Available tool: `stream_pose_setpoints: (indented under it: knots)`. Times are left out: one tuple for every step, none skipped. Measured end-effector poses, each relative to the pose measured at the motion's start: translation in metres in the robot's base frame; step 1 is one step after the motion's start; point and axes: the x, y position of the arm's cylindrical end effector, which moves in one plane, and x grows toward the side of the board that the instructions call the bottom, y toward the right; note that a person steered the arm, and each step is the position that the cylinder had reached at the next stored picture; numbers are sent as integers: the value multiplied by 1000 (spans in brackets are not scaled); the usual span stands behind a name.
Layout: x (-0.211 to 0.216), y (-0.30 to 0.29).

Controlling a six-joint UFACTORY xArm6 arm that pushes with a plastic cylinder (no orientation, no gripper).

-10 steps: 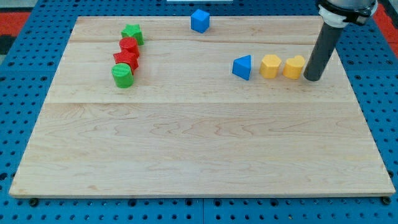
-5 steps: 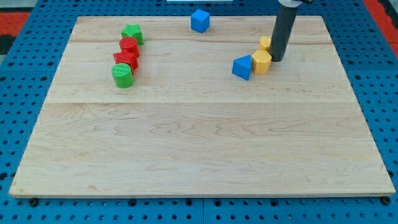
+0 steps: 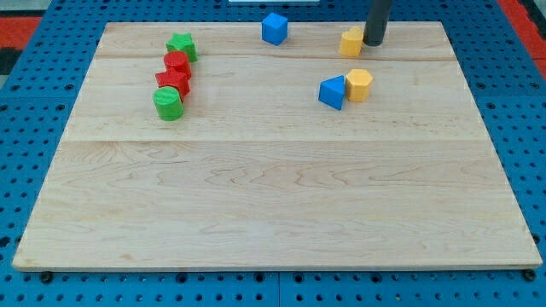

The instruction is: Push the yellow heart into the blue cube

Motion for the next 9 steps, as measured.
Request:
stream_pose_setpoints:
  knots:
    - [-3, -17]
    - [9, -25]
    - [28, -34]
    - [43, -48]
    - [43, -65]
    - [28, -69]
    - [10, -70]
    - [0, -82]
    - [-7, -95]
